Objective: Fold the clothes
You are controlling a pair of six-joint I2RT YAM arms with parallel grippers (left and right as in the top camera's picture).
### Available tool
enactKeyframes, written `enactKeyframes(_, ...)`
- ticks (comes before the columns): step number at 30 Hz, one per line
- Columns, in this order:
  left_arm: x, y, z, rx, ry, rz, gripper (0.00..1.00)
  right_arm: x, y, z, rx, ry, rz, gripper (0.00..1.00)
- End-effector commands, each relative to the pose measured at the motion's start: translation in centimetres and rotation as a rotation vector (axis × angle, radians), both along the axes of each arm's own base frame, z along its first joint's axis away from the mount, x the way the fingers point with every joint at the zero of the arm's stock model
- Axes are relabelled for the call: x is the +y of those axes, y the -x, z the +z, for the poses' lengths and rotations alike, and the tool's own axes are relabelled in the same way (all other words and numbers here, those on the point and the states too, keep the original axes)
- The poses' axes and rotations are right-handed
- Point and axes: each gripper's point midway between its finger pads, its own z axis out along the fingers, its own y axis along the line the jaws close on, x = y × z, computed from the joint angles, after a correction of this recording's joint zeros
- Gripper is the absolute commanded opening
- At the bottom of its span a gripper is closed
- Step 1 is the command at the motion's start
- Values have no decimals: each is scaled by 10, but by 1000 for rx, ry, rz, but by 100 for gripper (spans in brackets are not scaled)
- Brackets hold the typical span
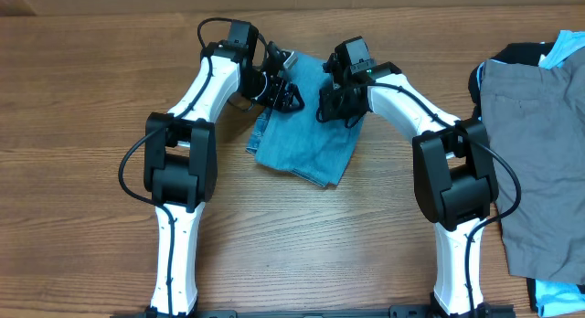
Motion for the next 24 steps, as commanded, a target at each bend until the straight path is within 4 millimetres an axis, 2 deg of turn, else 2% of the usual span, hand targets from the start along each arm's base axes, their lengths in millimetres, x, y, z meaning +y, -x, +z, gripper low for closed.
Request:
enactKeyframes(1,-29,34,-26,96,3,-65,56,0,18,-33,73,24,9,4)
enactKeyframes(5,-38,39,-26,114,1,-63,50,0,18,-33,73,24,9,4)
enactKeyframes(6,-41,41,-26,114,1,-69,43,0,18,-33,73,24,9,4)
enactKeyframes(7,-44,41,-26,105,-2,-77,4,1,16,-32,67,23,9,4)
enactKeyframes(9,-45,38,-26,89,-9,-76,4,2,8,-20,40,13,7,4)
enactKeyframes(11,-42,32,-22,73,-19,-68,4,0,-8,14,-26,-8,-4,4)
enactKeyframes(13,-32,19,-2,59,-14,-43,4,-11,-31,88,-159,-51,-39,4)
enactKeyframes(14,-27,14,7,52,-14,-31,4,-19,-35,116,-204,-65,-56,4)
enactKeyframes(16,-16,1,29,30,-27,-4,4,-39,-35,164,-264,-85,-102,4)
enactKeyframes(18,-9,-7,51,11,-26,13,4,-63,-27,198,-300,-93,-150,4)
enactKeyframes(20,-4,-13,66,-11,-20,23,4,-91,-18,221,-318,-76,-204,5)
enactKeyframes(21,0,-18,72,-26,-16,32,4,-103,-14,226,-317,-60,-229,5)
enactKeyframes(24,14,-30,84,-56,-9,63,4,-142,0,227,-267,-14,-310,6)
